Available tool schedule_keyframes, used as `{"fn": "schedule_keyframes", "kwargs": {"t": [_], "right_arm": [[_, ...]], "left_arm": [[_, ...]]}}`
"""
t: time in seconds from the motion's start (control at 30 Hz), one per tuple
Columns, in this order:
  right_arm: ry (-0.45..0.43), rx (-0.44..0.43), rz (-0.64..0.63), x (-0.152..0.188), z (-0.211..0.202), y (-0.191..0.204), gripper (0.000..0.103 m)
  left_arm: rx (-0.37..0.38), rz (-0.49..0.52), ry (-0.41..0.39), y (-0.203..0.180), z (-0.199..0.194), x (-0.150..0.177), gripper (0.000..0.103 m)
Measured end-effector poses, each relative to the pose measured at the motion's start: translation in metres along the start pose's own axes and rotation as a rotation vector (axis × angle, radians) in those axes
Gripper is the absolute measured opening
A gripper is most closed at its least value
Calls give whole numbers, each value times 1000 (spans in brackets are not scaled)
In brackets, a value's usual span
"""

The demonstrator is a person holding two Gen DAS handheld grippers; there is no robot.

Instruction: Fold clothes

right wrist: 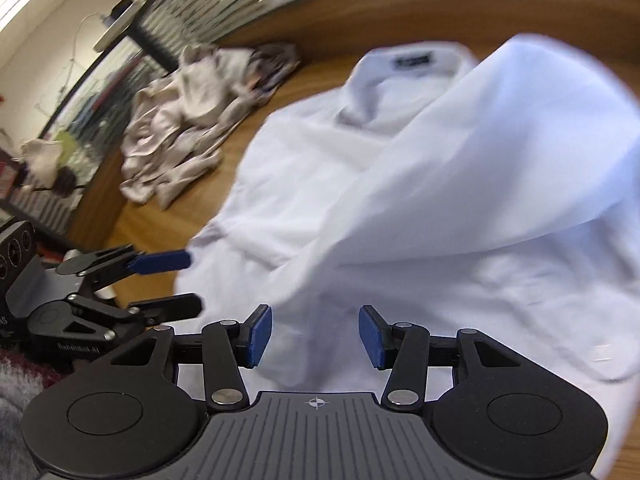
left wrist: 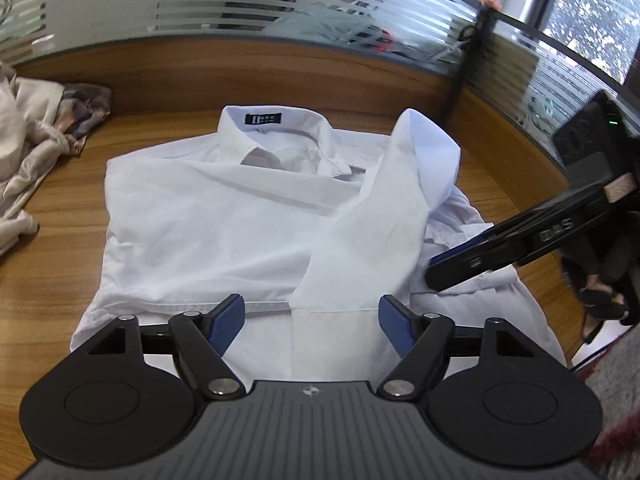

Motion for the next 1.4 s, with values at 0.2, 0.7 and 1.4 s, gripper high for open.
{"fn": "schedule_keyframes", "kwargs": {"t": [0.2,0.7,1.4], "right_arm": [[63,-34,34,-6,29,3,21],[-34,-74,282,-68,30,33,6],[-325,398,96,-43,-55,-25,45]], "left_arm": [[-4,53,-3,2,-4,4,83],[25,67,-72,-2,11,-10,85],[33,-354,13,82,28,-65,11]]}}
Point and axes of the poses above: each gripper's, at about its wrist camera, not at the fingertips, and z roughly the way its jaws point, y to its left, x to its underside, the point moved 2 cm from there along z, roughly the way its jaws point, and after that the axes turned 8 degrees about z, right-handed, at the moved point
